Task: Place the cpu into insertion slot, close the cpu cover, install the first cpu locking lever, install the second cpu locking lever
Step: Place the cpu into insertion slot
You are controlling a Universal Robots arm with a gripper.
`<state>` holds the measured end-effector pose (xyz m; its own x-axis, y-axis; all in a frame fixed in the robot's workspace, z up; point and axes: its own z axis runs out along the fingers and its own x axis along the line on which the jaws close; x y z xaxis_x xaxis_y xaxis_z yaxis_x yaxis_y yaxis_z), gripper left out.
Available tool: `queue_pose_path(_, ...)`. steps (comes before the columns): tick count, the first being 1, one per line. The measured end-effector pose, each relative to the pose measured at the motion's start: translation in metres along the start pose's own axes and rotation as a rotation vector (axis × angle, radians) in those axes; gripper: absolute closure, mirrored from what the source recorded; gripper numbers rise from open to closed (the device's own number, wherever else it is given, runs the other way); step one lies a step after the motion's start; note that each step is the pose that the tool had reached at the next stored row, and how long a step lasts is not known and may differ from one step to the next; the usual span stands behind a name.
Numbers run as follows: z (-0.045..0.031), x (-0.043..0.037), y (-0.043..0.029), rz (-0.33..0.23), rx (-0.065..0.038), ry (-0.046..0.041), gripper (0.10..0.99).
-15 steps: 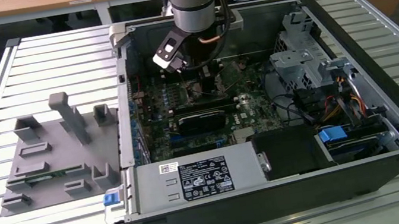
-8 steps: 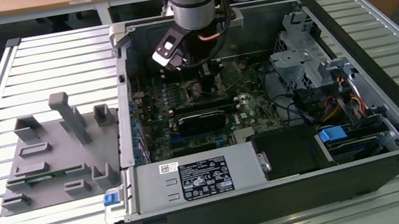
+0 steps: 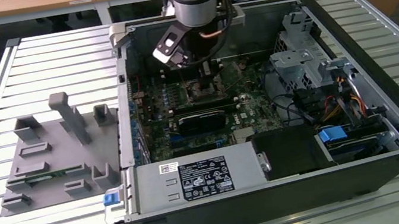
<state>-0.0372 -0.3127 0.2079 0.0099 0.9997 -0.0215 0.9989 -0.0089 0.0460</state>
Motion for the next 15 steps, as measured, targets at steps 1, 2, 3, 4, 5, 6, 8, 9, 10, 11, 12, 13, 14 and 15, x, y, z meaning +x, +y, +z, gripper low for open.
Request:
queue_pose_path(1,-0.0001,-0.0001,0.0005,0.000,0.002,-0.0002,0.859)
queue_pose_path(2,-0.0003,-0.0001,0.0009,0.000,0.004,-0.0004,0.918)
queue_pose_path(3,-0.0005,-0.0001,0.0012,0.000,0.006,-0.0005,0.918)
queue_pose_path(4,-0.0009,-0.0001,0.0013,0.000,0.007,-0.0007,0.973)
queue_pose_path(5,-0.0016,-0.0001,0.0013,0.000,0.007,-0.0006,0.973)
queue_pose_path(6,-0.0025,-0.0001,0.0014,0.000,0.008,-0.0005,0.980)
queue_pose_path(8,-0.0039,-0.0001,0.0015,0.000,0.008,-0.0005,0.980)
queue_pose_path(9,-0.0046,-0.0002,0.0015,0.000,0.009,-0.0005,0.980)
queue_pose_path(10,-0.0067,-0.0002,0.0017,0.000,0.009,-0.0005,0.980)
queue_pose_path(11,-0.0076,-0.0002,0.0017,0.000,0.009,-0.0004,0.980)
queue_pose_path(12,-0.0086,-0.0002,0.0018,0.000,0.009,-0.0004,0.980)
queue_pose_path(13,-0.0096,-0.0002,0.0018,0.000,0.009,-0.0004,0.980)
queue_pose_path(14,-0.0102,-0.0003,0.0018,0.000,0.009,-0.0006,0.980)
queue_pose_path(15,-0.0104,-0.0002,0.0019,0.000,0.009,-0.0004,0.980)
